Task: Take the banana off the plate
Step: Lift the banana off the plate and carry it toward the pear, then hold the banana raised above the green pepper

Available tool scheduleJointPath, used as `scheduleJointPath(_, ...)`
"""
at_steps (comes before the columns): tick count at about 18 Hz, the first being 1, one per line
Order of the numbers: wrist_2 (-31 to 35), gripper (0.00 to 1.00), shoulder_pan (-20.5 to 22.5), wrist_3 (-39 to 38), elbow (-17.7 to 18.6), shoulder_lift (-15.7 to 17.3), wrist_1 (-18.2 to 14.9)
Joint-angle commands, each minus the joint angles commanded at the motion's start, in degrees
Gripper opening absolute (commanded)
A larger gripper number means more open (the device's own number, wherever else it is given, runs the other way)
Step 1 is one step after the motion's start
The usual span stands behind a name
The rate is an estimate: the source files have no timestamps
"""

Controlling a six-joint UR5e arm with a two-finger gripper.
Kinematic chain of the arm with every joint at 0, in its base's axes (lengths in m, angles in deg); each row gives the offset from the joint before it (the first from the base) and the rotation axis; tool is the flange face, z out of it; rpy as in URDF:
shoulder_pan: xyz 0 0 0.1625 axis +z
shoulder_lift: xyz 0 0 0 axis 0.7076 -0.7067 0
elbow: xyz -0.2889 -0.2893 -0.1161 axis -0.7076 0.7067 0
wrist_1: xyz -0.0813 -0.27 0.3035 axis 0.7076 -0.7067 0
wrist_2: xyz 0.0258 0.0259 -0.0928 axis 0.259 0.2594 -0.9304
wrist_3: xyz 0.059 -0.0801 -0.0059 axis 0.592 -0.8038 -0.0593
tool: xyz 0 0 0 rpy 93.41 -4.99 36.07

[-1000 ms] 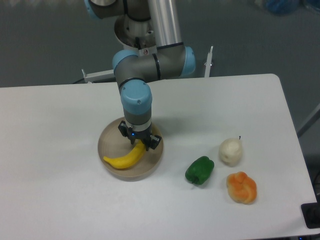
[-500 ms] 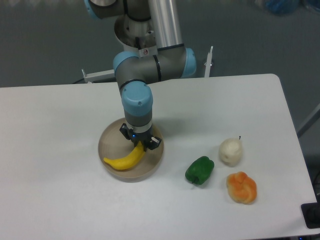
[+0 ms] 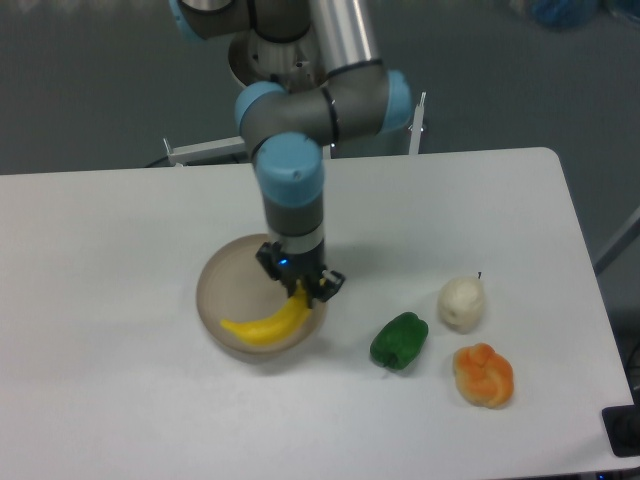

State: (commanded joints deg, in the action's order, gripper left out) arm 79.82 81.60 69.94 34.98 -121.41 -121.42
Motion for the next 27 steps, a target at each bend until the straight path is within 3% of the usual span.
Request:
scheduleJointPath(5,0.4,0.19,5.6,4.2,-6.1,-0.1,-2.1)
scheduleJointPath(11,1.7,0.19,9.6,13.1,-8.0,-1.0,-3.5)
scheduleJointPath(17,2.7,0.19,10.2,14.1,-10.1,-3.1,-3.5)
scheduleJointPath(27,3.2,0.19,10.6,14.1,-12.1,-3.6,-3.5)
